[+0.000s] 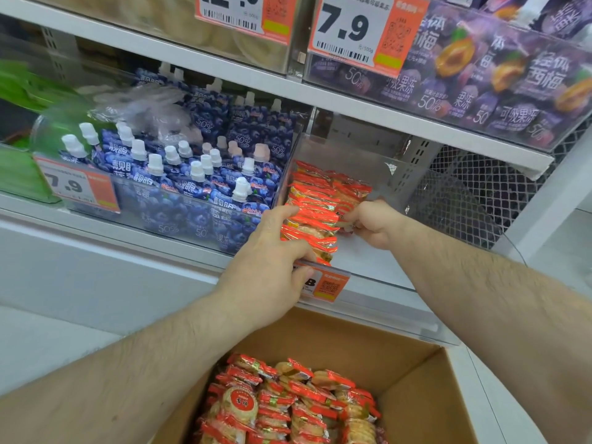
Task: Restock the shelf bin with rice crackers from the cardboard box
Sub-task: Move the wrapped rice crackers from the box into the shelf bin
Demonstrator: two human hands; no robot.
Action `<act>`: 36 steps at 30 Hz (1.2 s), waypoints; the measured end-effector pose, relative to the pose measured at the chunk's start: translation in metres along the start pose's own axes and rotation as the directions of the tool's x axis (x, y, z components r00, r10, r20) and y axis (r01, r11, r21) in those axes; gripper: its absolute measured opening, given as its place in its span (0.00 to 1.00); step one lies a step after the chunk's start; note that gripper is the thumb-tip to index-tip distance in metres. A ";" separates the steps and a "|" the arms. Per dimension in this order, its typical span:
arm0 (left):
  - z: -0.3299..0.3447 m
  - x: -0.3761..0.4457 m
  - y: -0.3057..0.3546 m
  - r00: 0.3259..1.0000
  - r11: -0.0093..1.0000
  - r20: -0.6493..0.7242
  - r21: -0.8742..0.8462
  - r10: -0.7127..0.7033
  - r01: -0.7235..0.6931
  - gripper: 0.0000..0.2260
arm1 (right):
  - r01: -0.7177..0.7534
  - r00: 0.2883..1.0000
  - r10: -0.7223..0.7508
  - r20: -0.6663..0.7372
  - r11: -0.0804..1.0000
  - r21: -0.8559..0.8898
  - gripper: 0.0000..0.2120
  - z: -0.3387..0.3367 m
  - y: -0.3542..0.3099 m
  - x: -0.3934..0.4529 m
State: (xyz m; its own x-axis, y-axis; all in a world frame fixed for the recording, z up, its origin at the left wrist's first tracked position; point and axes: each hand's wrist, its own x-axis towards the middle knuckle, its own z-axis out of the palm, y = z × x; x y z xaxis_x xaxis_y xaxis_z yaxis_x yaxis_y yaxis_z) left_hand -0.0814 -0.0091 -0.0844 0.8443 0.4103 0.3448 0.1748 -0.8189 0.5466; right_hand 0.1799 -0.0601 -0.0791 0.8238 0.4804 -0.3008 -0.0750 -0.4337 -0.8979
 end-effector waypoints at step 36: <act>0.005 -0.025 0.015 0.909 0.916 -0.119 0.023 0.399 -0.400 0.06 | 0.567 0.556 -0.810 -0.187 0.534 -0.628 0.07 0.024 0.001 -0.173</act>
State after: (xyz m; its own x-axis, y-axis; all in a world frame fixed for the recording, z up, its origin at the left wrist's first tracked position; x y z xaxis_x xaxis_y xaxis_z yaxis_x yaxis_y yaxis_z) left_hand -0.0971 -0.0337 -0.0886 0.7771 0.0935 0.6224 -0.1656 -0.9237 0.3455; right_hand 0.0237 -0.1257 -0.0353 0.6235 0.4760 0.6202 0.7797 -0.4375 -0.4481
